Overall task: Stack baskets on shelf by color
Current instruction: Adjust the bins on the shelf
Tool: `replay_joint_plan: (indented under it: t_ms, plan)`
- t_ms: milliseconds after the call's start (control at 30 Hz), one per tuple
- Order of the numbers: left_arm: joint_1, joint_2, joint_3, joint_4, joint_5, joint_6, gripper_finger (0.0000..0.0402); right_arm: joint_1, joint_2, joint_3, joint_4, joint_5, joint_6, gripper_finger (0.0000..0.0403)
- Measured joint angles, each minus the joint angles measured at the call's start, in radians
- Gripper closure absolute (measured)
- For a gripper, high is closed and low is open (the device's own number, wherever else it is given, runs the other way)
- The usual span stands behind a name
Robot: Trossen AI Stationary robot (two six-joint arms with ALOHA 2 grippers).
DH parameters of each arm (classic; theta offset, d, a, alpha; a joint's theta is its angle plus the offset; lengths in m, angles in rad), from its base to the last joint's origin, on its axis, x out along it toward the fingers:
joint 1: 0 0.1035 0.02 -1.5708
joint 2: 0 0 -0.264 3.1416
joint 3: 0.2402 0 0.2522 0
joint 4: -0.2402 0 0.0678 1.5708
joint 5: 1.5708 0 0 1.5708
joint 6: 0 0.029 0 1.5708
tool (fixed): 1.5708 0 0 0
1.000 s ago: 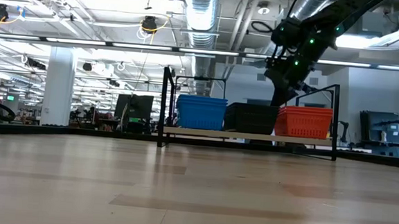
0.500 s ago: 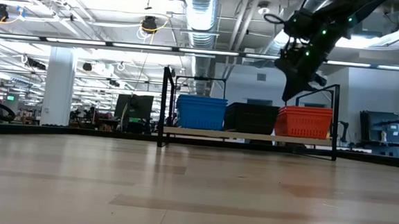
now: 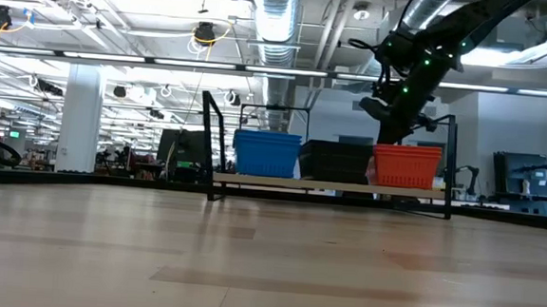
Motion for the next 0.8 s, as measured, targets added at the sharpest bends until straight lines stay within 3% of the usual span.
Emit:
replay_joint_plan:
  t_ms: [533,700,800]
  plan:
    - [0.005,0.000,0.000,-0.005,-0.004,0.009,0.0313,0.107,-0.058,0.142,0.014,-0.001,-0.083,0.0402]
    - [0.005,0.000,0.000,-0.005,-0.005,0.010,0.0313,0.133,-0.054,0.154,-0.052,-0.037,-0.091,0.0402]
    - [0.005,0.000,0.000,-0.004,-0.006,0.023,0.0313,0.132,-0.041,0.155,-0.126,0.006,-0.059,0.0402]
